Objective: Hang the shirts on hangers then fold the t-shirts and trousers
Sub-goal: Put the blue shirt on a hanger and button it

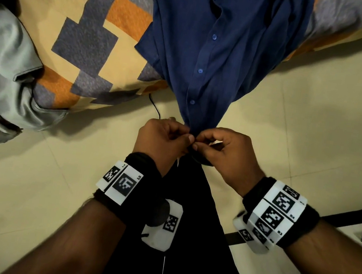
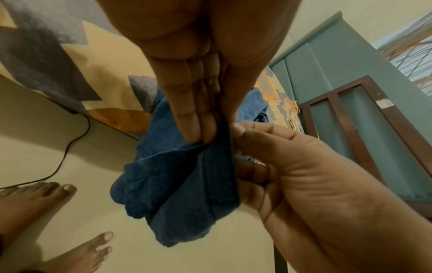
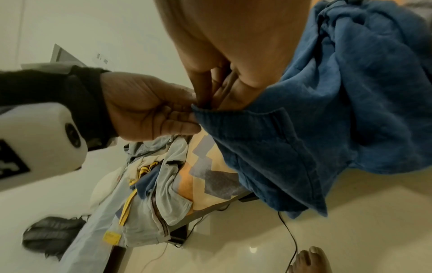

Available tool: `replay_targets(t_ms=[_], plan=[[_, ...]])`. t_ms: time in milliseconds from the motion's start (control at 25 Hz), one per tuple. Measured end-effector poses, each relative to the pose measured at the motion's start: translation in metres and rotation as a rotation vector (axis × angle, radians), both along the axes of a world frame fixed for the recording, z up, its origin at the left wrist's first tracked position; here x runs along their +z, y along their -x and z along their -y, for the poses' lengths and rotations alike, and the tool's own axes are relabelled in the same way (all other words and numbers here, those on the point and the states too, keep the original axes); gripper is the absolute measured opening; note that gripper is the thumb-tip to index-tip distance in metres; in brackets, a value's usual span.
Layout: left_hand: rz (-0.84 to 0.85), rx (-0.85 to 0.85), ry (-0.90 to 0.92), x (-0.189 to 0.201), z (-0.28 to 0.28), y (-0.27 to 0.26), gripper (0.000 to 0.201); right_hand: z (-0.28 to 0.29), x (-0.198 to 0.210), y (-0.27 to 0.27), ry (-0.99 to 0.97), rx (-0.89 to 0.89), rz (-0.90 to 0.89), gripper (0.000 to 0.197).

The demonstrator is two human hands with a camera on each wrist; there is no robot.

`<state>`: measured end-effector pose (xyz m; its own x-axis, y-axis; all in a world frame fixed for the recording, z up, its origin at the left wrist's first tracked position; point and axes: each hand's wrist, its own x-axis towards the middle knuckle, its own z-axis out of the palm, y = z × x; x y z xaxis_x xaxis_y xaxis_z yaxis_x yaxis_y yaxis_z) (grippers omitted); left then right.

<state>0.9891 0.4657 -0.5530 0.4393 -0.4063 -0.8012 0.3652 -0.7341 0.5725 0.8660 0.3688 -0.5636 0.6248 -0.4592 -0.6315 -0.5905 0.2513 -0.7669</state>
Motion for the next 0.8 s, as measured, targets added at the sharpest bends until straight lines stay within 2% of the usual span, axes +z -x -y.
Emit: replay_targets(t_ms=[80, 160, 240, 360, 480, 600, 680, 800], plan=[[0.033, -0.002, 0.038, 0.003, 0.004, 0.001, 0.032, 0.005, 0.004, -0.003, -0.131, -0.068, -0.055, 0.019], [0.075, -0.041, 0.094, 0.011, 0.011, 0.001, 0.047, 0.015, 0.009, -0.006, -0.418, -0.185, -0.113, 0.016], [0.129, -0.122, 0.124, 0.014, 0.023, -0.006, 0.048, 0.031, 0.013, -0.009, -0.528, -0.165, -0.139, 0.017], [0.187, -0.3, 0.093, 0.006, 0.05, -0.025, 0.04, 0.059, 0.014, -0.017, -0.333, 0.026, -0.142, 0.017], [0.174, -0.329, 0.175, -0.002, 0.087, -0.035, 0.046, 0.094, 0.012, -0.029, -0.152, 0.187, -0.15, 0.021], [0.267, -0.394, 0.205, -0.016, 0.121, -0.049, 0.042, 0.134, 0.001, -0.043, -0.233, 0.109, -0.204, 0.018], [0.308, -0.46, 0.152, -0.032, 0.139, -0.07, 0.031, 0.16, -0.007, -0.051, -0.294, 0.06, -0.244, 0.017], [0.348, -0.534, 0.026, -0.066, 0.164, -0.116, 0.016, 0.197, -0.025, -0.064, -0.371, 0.079, -0.356, 0.019]])
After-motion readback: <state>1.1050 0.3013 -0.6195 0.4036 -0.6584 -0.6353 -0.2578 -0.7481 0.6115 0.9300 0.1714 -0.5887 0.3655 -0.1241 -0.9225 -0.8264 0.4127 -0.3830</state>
